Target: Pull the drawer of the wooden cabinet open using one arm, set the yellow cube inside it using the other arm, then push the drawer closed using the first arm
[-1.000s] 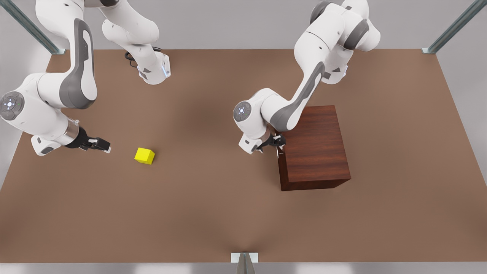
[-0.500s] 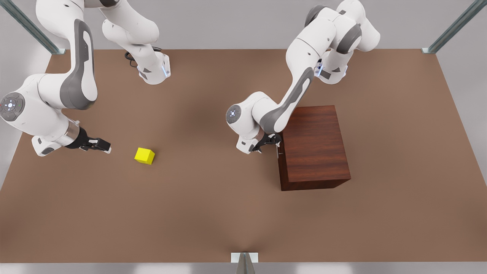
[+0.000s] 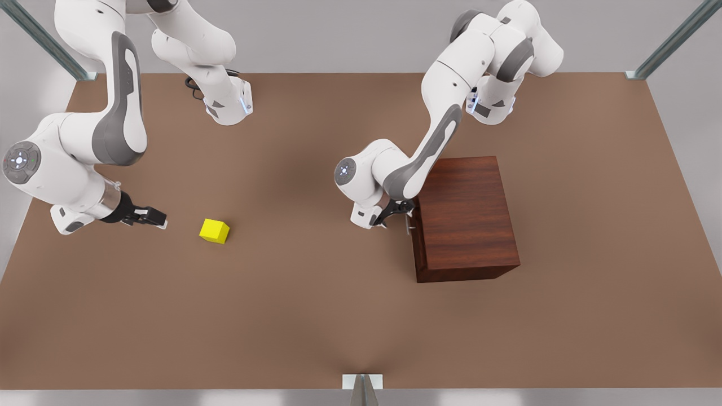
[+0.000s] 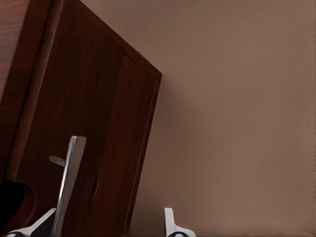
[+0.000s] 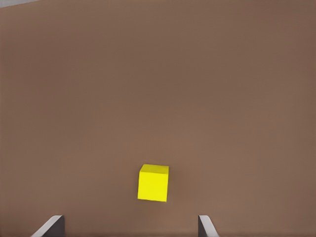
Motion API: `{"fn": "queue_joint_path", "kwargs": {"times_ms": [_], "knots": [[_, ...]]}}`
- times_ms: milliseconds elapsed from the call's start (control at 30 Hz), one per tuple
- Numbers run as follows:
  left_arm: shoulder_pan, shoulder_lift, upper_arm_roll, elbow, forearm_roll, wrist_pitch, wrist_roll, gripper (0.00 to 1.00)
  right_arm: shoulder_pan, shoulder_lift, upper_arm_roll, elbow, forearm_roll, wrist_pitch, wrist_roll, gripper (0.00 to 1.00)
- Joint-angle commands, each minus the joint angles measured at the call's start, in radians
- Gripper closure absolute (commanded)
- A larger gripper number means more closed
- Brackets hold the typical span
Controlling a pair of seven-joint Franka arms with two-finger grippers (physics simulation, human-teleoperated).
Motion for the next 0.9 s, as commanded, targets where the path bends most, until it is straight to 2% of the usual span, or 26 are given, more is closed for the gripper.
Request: {"fn": "queue_joint_path", "kwargs": {"times_ms": [0,867], "knots": [[-0.004,0.004,-0.001,0.000,-0.018,0.022,-0.074,0.00,0.000,-0.001,0.000,0.001,0.001,0.000,-0.001,0.00],[-0.068,0.017,-0.005,0.072,-0.015,0.118,-0.130,0.00,0.000,0.008,0.000,0.013,0.002,0.000,0.001,0.00]]}}
